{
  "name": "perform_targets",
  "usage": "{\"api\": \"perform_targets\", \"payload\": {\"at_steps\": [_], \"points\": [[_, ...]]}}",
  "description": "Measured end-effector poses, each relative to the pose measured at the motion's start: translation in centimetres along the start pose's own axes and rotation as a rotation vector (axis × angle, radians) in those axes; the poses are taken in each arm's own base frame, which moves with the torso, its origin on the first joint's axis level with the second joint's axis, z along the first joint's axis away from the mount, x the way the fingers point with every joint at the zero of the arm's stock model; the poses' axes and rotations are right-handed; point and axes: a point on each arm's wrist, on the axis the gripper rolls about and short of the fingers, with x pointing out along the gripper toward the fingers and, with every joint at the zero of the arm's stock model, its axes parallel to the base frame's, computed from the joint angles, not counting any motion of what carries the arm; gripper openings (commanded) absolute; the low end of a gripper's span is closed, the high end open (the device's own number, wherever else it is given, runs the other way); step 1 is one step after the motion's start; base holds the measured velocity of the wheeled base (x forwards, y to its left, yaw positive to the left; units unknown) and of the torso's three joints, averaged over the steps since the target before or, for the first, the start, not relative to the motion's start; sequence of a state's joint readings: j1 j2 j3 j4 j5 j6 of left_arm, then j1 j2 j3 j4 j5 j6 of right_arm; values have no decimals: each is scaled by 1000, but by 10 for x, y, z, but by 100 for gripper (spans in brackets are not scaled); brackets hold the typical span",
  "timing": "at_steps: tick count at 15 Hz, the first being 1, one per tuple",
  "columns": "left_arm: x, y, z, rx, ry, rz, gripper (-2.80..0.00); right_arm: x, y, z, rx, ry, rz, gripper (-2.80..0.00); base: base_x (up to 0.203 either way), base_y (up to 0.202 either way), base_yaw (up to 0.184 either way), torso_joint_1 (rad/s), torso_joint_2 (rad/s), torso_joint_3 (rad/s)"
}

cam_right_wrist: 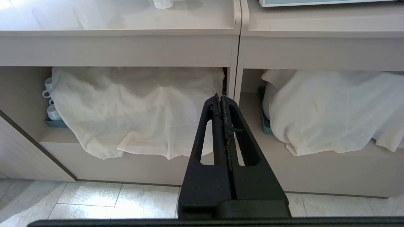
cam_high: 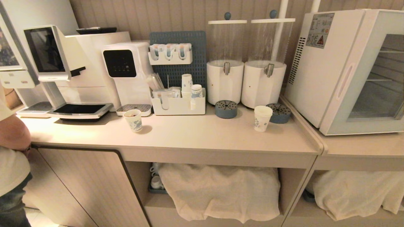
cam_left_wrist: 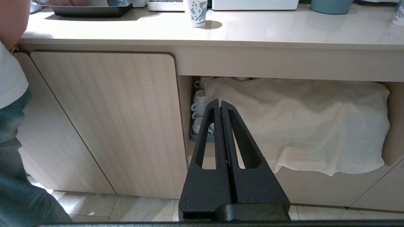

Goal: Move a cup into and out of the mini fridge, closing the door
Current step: Open the freezer door

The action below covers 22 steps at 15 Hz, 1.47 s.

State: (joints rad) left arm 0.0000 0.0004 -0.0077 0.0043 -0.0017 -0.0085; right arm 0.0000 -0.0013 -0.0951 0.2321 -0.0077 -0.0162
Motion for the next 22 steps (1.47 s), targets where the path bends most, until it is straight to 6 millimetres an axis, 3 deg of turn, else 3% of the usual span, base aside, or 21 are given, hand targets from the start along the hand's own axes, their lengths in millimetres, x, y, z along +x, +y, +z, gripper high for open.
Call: {"api": "perform_targets", "payload": {"at_steps": [22], "points": [[0, 0, 0, 0, 0, 0, -280, 0, 0, 0, 0, 0, 0, -280, 0, 0, 0, 0, 0, 0]]}}
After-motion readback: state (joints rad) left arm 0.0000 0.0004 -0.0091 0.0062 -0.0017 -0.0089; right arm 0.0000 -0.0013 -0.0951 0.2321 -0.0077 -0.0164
